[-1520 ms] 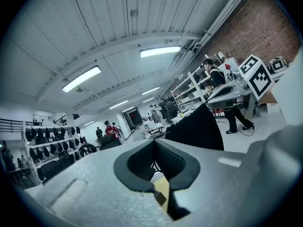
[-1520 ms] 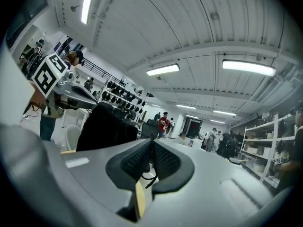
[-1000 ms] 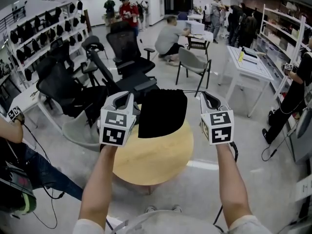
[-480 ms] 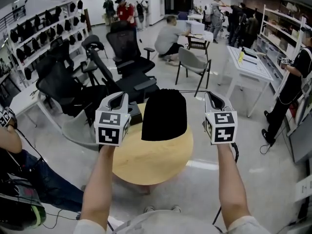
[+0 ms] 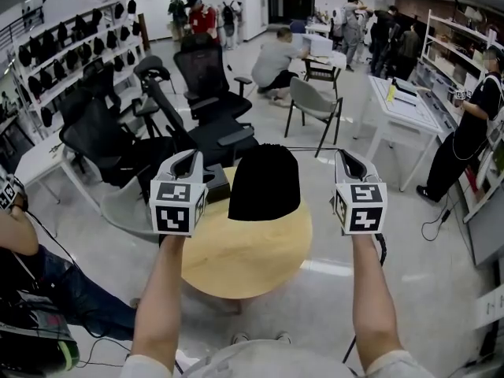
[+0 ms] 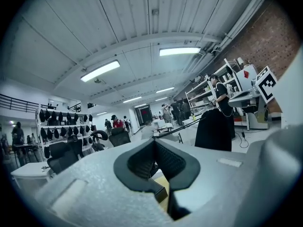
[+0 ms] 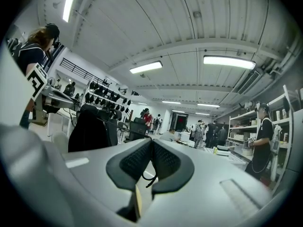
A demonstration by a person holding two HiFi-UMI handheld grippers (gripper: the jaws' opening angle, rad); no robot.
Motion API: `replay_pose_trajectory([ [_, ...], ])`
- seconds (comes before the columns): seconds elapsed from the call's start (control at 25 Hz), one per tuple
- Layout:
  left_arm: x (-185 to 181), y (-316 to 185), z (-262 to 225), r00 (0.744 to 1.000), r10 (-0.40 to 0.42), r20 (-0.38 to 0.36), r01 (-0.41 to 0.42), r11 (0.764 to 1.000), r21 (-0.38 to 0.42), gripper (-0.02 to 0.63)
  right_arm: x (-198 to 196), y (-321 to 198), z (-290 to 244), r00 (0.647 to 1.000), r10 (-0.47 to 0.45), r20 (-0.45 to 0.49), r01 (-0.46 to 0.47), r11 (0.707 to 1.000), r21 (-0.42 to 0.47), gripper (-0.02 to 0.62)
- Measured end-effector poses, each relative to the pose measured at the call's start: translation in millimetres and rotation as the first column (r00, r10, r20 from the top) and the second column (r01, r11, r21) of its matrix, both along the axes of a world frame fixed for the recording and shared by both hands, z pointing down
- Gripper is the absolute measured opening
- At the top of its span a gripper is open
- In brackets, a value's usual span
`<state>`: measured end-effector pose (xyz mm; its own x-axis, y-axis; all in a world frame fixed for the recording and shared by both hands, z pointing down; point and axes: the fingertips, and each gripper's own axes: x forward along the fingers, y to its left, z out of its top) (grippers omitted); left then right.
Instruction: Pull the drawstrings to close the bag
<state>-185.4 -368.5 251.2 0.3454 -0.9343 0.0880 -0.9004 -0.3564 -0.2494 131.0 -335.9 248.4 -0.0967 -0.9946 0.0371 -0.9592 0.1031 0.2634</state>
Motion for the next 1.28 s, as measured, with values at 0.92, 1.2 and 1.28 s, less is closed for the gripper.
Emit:
replay_pose_trajectory([
  [0.92,-5,3,7,0.999,-0.006,-0.036,0.005,0.999,-0.034,0.006,-5,3,0,1.000,-0.026,0.016,0.026,1.000,0.010,0.015],
  [1.2,-4,7,11,0.999,-0.006,-0.044,0.004,0.999,-0.038,0.006,-4,9,3,0.999,-0.025,0.024,0.025,1.000,0.014,0.015],
  [1.28,-4,8,14,0.999,-0.006,-0.044,0.004,0.999,-0.037,0.006,-5,9,6,0.999,-0.025,0.027,0.025,1.000,0.016,0.015],
])
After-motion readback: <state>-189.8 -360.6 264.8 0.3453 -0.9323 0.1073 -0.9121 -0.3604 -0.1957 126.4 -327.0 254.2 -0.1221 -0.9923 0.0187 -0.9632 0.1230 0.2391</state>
